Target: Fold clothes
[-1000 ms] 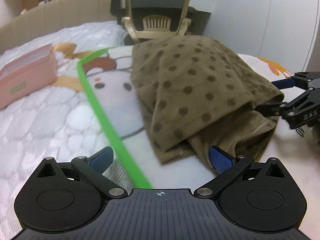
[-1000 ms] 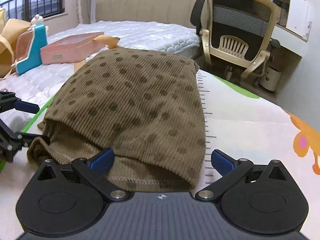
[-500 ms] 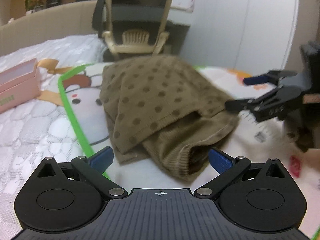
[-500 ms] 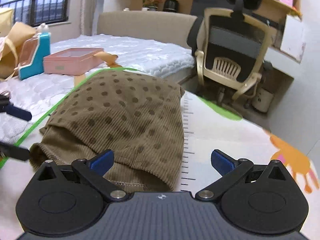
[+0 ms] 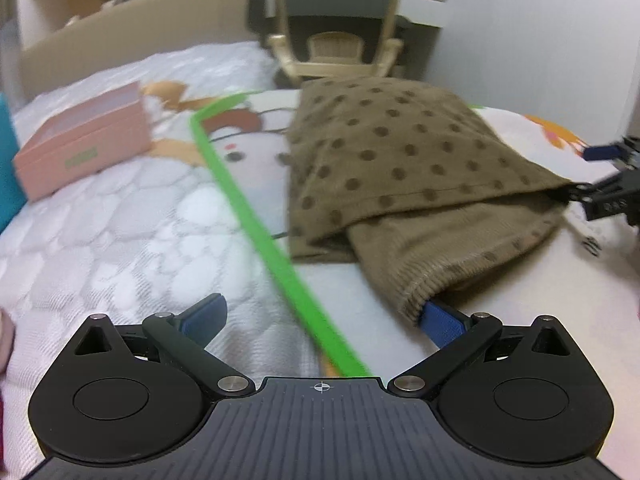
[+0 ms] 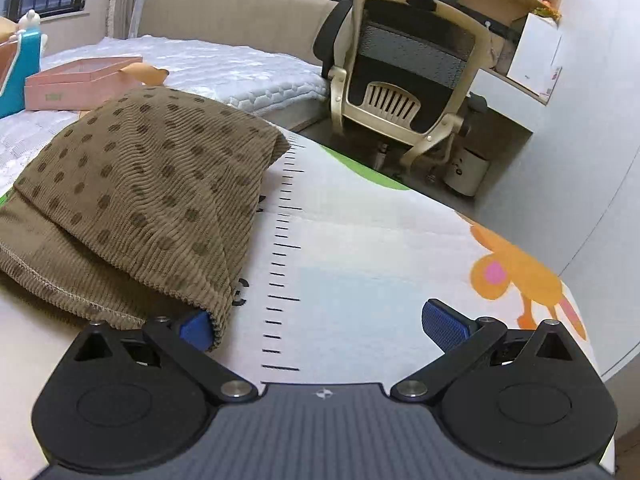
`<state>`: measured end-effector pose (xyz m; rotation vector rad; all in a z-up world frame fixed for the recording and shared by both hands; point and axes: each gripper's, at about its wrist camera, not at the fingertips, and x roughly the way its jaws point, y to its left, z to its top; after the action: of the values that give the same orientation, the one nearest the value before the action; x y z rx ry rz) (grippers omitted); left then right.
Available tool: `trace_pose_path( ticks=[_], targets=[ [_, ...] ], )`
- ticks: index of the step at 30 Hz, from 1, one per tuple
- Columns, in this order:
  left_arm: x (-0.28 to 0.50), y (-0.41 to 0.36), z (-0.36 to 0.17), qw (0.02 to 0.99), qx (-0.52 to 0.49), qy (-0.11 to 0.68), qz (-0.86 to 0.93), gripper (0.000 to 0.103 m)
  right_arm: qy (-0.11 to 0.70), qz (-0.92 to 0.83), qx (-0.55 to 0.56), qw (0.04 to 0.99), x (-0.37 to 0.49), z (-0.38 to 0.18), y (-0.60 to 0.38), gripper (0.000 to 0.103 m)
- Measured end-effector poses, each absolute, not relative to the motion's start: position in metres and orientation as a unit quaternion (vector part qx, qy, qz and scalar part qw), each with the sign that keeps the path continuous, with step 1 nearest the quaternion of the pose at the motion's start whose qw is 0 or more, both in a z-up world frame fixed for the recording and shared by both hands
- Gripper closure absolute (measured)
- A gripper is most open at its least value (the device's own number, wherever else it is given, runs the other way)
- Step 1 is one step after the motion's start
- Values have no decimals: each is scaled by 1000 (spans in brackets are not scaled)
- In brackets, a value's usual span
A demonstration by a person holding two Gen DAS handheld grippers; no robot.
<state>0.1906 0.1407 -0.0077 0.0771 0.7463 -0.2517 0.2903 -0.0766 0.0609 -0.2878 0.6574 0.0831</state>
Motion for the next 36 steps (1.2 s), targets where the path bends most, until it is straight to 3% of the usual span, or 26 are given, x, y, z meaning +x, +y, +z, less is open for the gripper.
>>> trace_pose_path(
  ticks=[7, 12, 19, 27, 36],
  targets=[
    [185, 125, 24, 921, -27, 302, -245, 0, 306, 193, -104, 926, 266, 97, -78, 0],
    [229, 108, 23, 922, -37, 282, -262, 0, 272, 165, -65, 946, 315, 126, -69, 0],
    [262, 93, -5, 926, -35, 316, -205, 0, 350, 85, -81, 929, 431, 74, -21, 0],
    [255, 89, -8, 930, -1, 304, -205, 0, 258, 66, -230, 936, 455, 68, 33, 0],
    [249, 86, -11, 935, 9, 298, -191, 0, 309, 76, -108, 942, 417, 72, -16, 0]
  ],
)
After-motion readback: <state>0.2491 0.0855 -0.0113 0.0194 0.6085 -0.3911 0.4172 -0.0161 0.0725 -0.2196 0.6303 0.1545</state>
